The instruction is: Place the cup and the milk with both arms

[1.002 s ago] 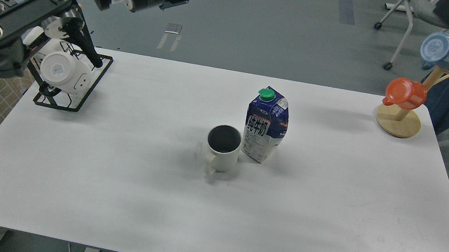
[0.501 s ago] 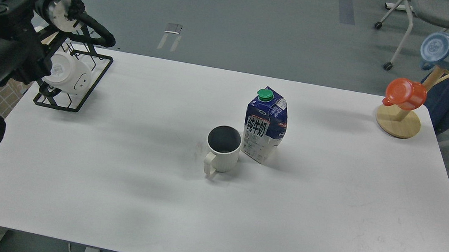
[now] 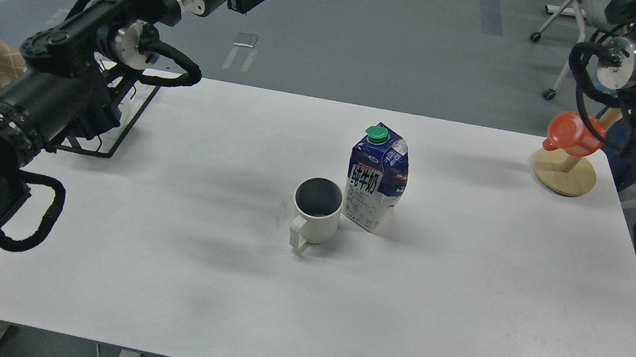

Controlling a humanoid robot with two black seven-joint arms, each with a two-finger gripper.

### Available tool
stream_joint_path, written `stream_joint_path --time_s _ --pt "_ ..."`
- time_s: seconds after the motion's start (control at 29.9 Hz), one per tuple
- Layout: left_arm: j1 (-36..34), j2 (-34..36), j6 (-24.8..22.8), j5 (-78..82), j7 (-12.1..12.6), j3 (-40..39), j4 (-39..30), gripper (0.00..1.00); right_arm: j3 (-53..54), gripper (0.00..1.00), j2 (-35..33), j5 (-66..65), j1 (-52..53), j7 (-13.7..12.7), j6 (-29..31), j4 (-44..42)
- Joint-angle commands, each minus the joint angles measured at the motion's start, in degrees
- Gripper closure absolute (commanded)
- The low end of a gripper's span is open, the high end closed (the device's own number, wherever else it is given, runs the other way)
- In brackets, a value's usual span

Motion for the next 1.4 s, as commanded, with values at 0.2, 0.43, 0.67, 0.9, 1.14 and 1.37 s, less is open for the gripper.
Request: stream_joint_path --time_s 0.2,0.43,0.67,0.9,1.14,1.37 --pt "0.92 -0.19 -0.13 -2.10 0.55 -0.11 0.00 0.02 0.19 0.00 0.95 0.33 -1.80 0.00 1.13 0.48" --pt "2.06 -0.10 -1.44 -3.52 0.64 -0.03 -0.44 0.02 8.80 0.01 1.03 0.94 -3.30 0.00 9.67 0.05" --pt "4.87 -0.54 -2.94 -3.60 0.11 -0.03 -0.71 0.01 11.09 0.00 1.21 5.34 -5.05 -3.47 16.08 0.13" --pt "5.40 -0.37 -4.61 -3.60 0.11 -0.11 -0.71 0.01 11.18 0.00 1.21 5.43 -8.92 0.00 17.63 0.05" --pt "5.84 -0.37 -4.43 -3.52 0.11 0.06 -0.71 0.01 11.18 0.00 1.12 5.43 -10.95 0.00 17.63 -1.36" --pt "6.19 -0.98 -4.43 -3.60 -0.15 -0.11 -0.71 0.01 11.27 0.00 1.03 5.43 -11.39 0.00 17.63 -1.53"
